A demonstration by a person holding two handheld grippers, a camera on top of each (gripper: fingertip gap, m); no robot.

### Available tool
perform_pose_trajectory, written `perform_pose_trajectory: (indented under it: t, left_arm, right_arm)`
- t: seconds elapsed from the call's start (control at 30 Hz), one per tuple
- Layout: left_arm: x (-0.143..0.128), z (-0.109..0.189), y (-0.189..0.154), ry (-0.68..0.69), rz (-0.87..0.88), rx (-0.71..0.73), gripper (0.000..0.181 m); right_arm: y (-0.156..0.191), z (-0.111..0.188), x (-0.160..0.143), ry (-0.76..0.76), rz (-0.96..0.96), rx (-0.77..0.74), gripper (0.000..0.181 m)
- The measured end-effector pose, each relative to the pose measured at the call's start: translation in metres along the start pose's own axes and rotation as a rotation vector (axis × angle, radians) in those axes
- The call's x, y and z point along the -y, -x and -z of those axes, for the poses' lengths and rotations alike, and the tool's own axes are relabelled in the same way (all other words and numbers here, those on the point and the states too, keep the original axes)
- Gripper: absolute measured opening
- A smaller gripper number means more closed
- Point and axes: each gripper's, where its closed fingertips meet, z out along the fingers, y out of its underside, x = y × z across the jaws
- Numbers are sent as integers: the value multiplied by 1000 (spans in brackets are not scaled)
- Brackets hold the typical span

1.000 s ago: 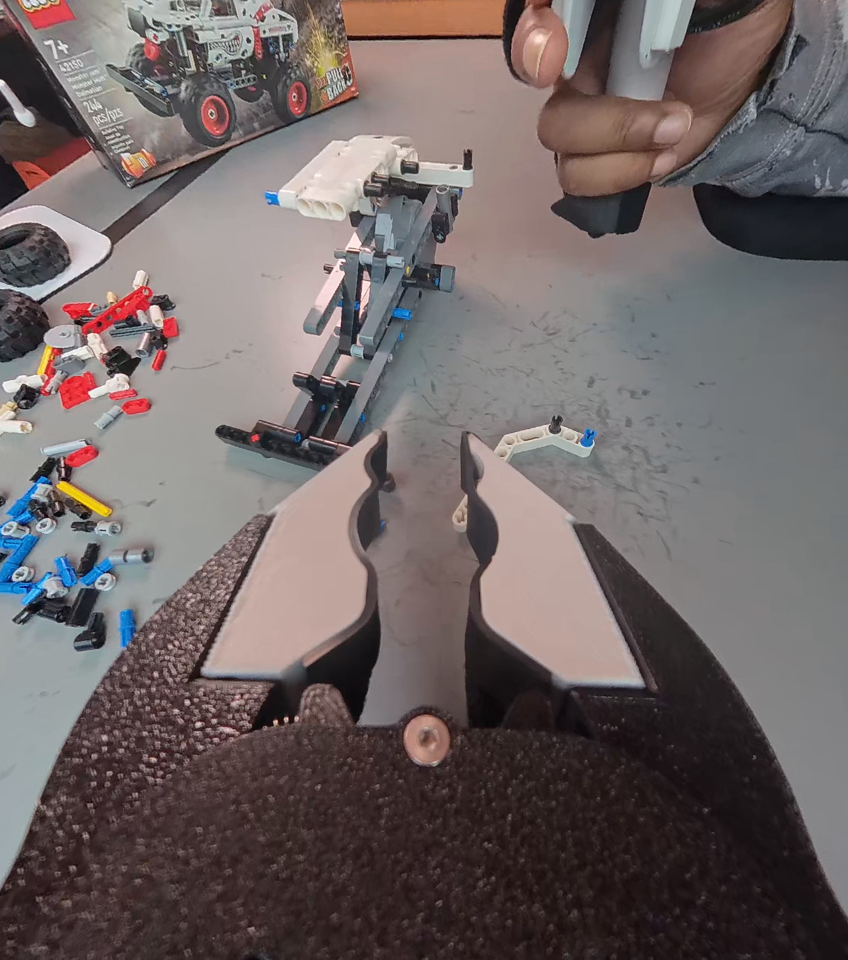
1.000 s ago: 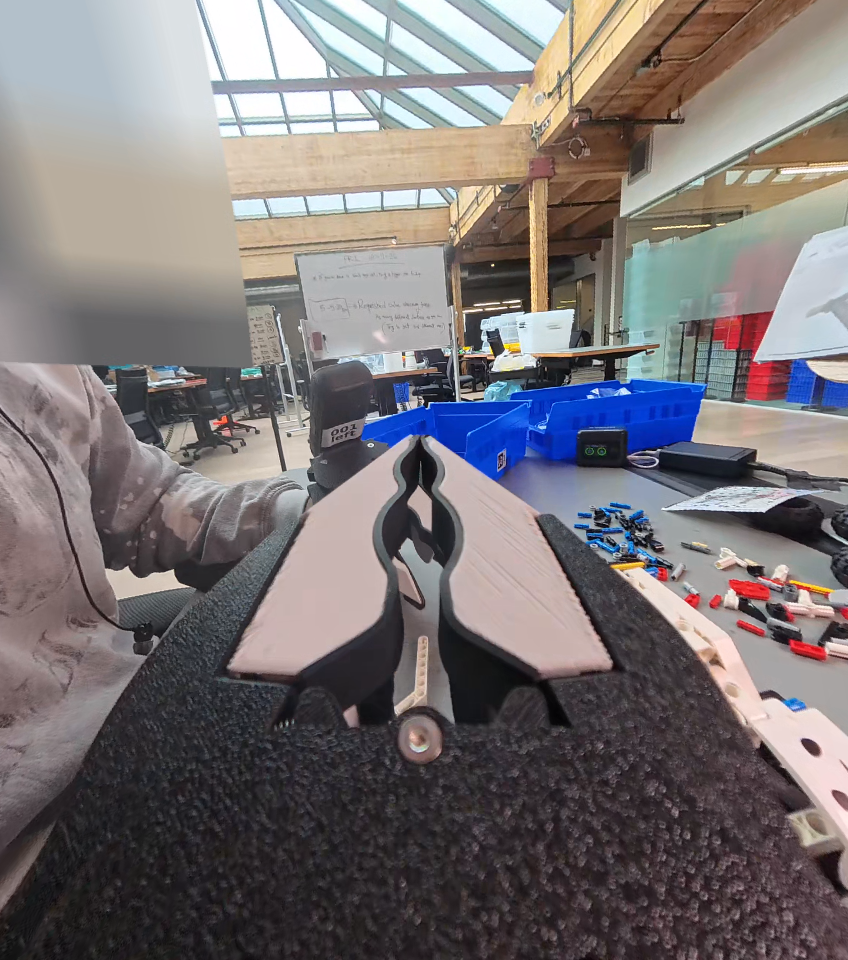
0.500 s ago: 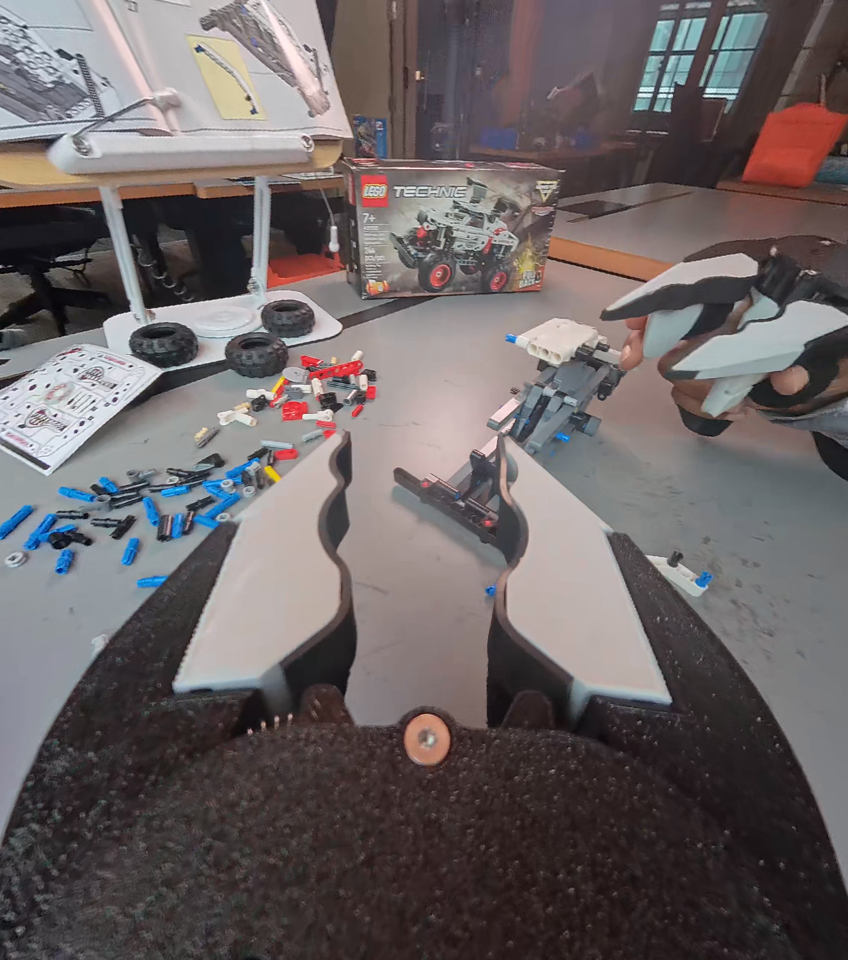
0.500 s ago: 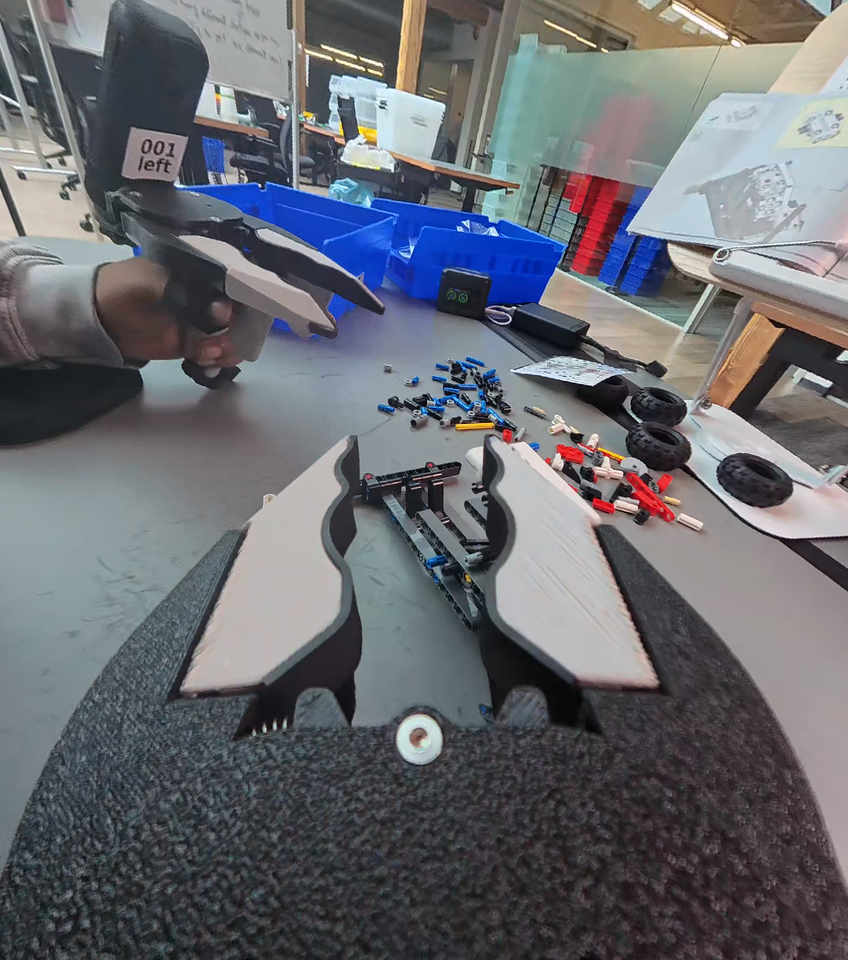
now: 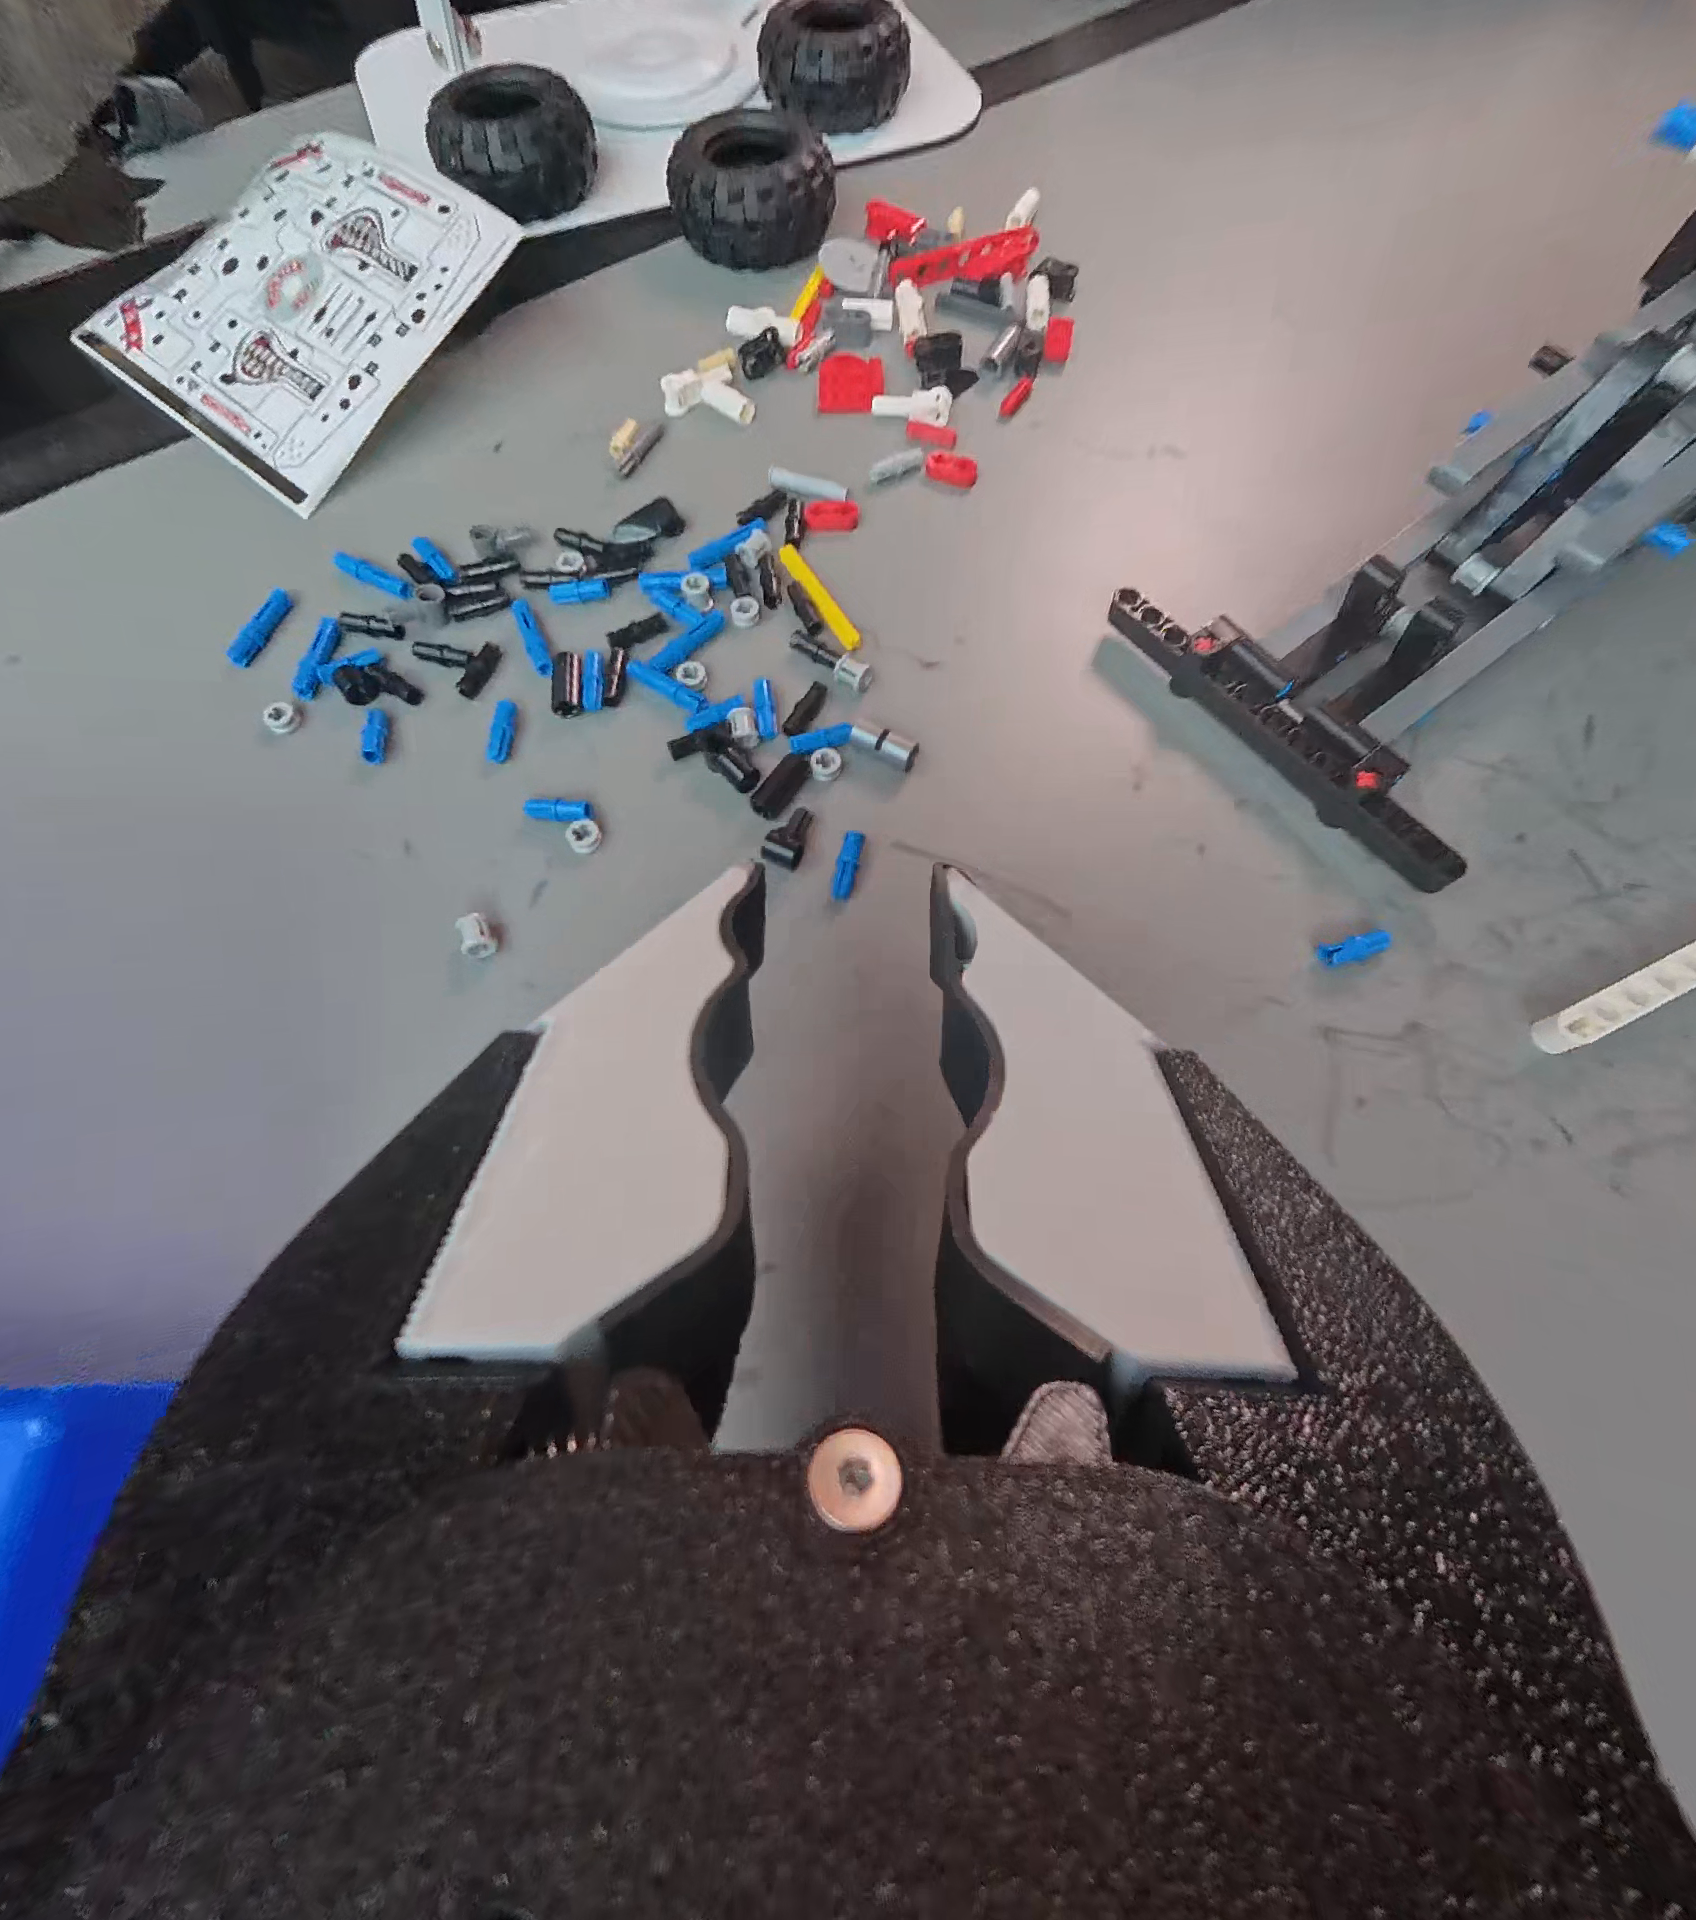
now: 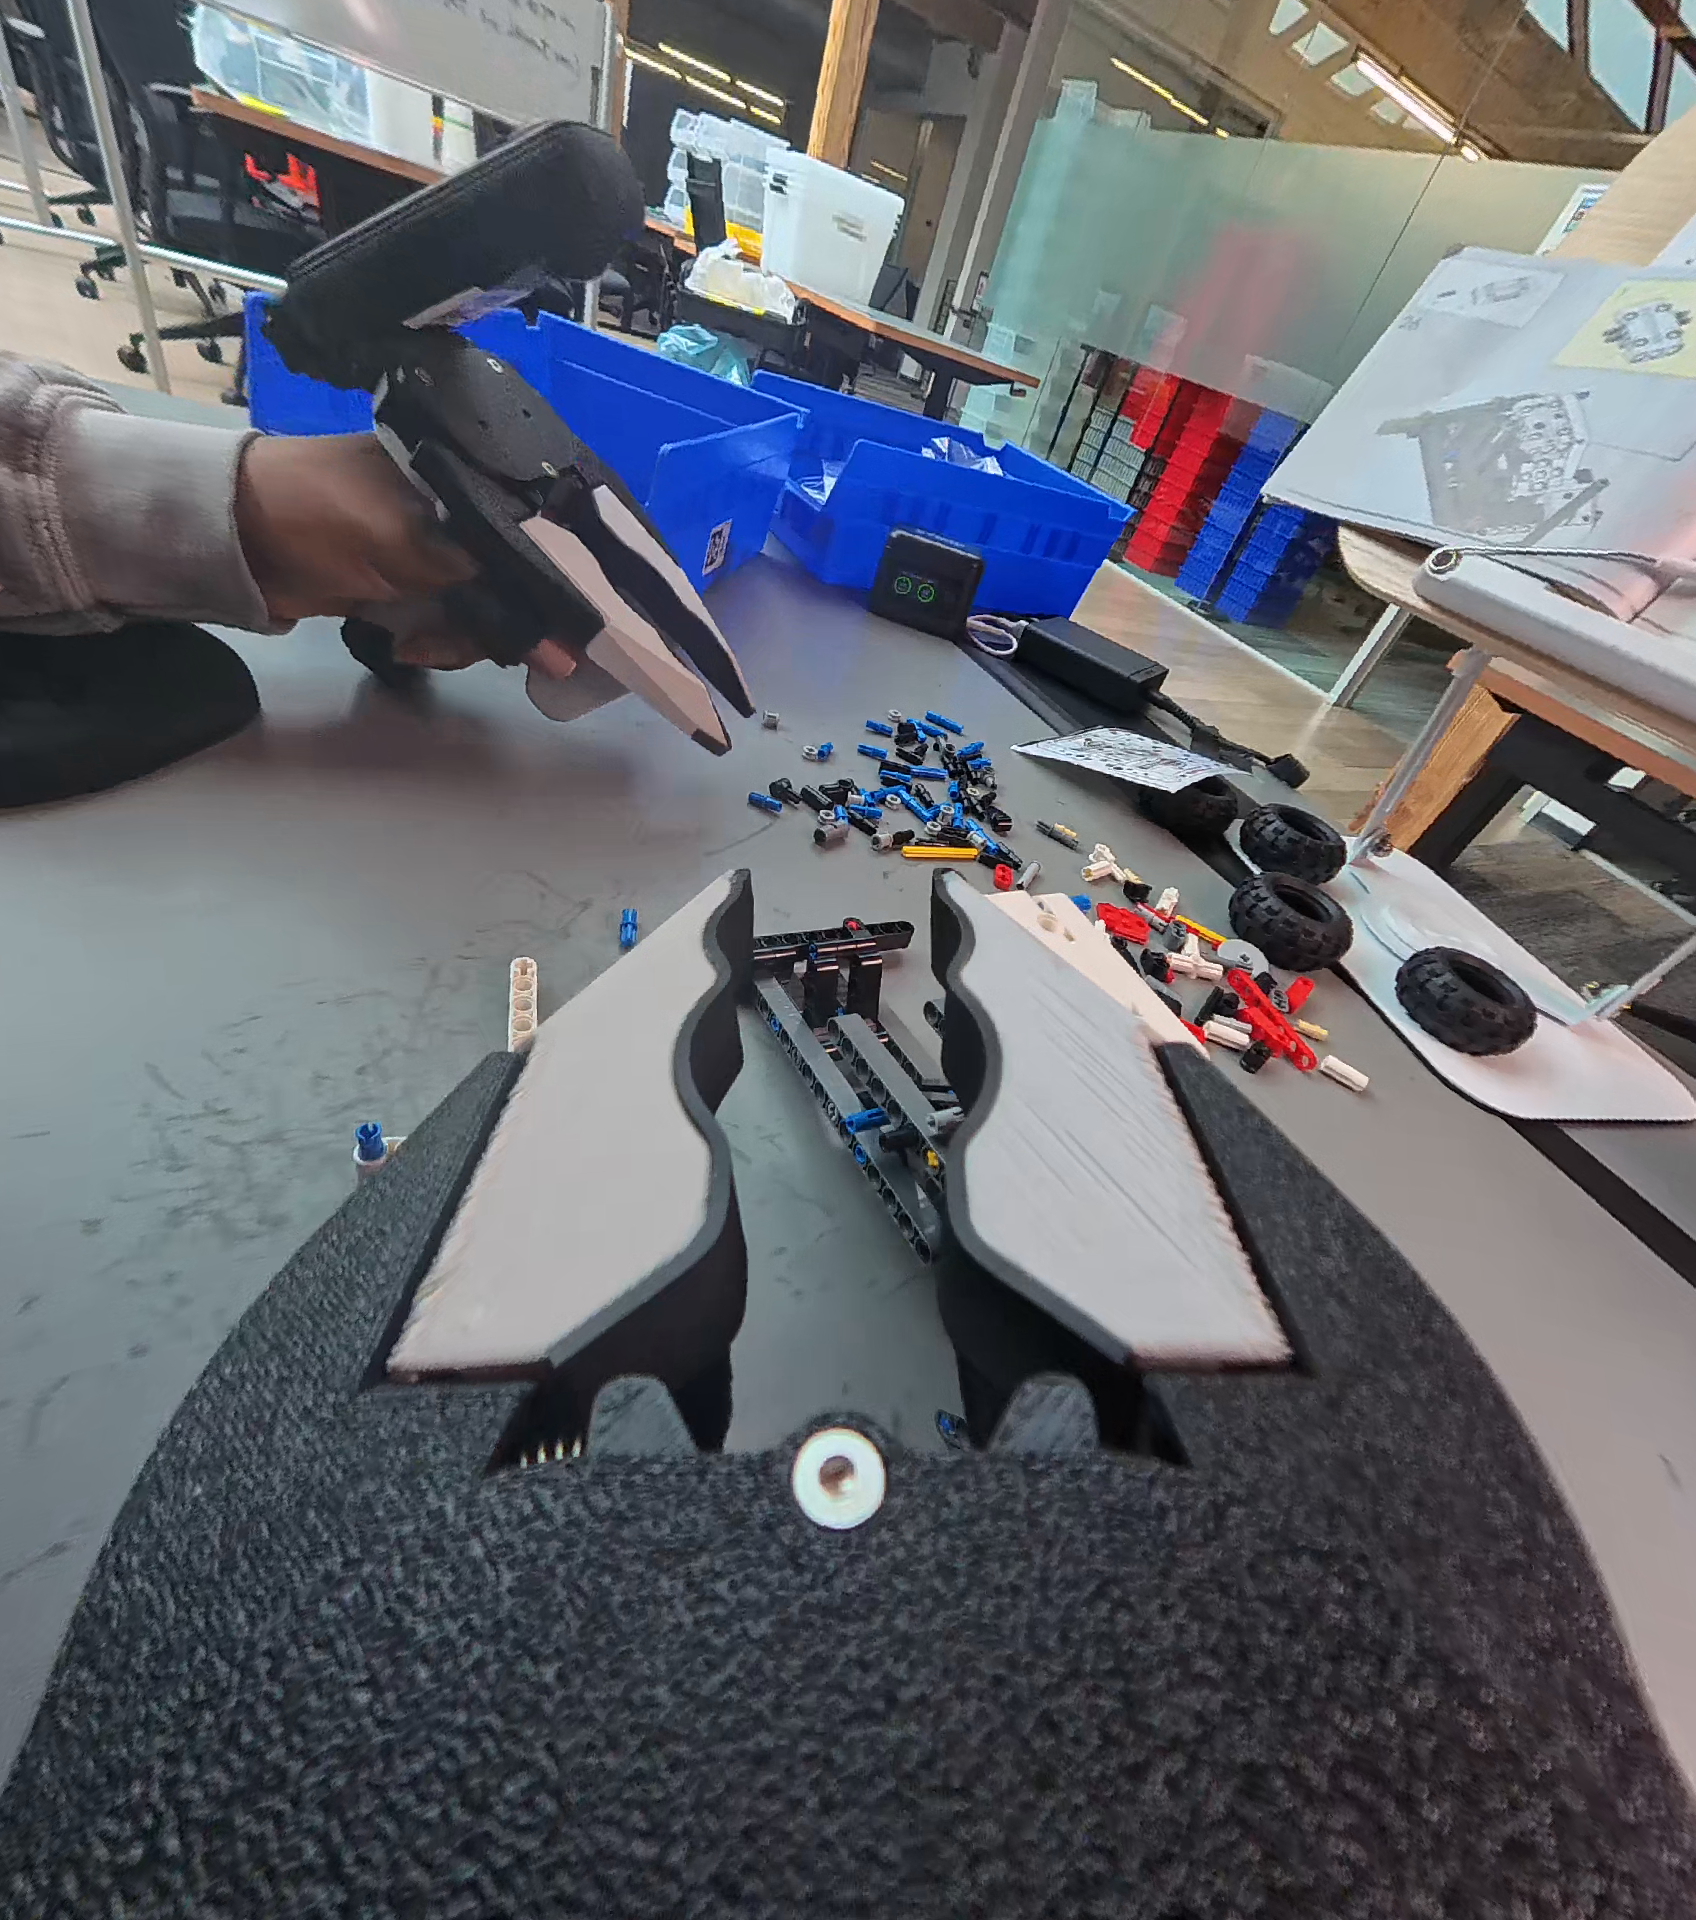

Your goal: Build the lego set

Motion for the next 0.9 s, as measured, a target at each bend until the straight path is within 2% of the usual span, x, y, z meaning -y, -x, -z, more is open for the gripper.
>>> perform_pose_trajectory:
  t: [0.07,0.2,0.37,0.5,0.63,0.67,0.73,0.83,0.9]
  left_arm:
    - [-10,-8,0,72,-3,-19,27]
    - [-11,-14,-6,103,-50,-53,22]
    - [-7,-2,-81,35,-280,-361,19]
    - [-21,-4,-106,97,-421,-435,25]
    - [-27,-6,-113,137,-443,-467,5]
    - [-27,-6,-113,133,-449,-460,5]
    - [-16,1,-123,71,-400,-499,5]
    - [20,24,-147,-92,-181,-661,5]
    - [48,44,-163,-208,-4,-796,5]
  right_arm:
    - [1,1,1,0,7,1,33]
    - [0,2,3,0,6,-10,29]
    - [3,1,1,14,17,-6,24]
    - [9,-3,-4,25,-5,20,21]
    - [20,-7,-10,57,5,63,20]
    - [23,-8,-11,63,11,75,20]
    - [29,-10,-12,74,19,94,20]
    - [39,-13,-7,57,24,114,19]
    - [46,-15,6,-1,19,117,17]
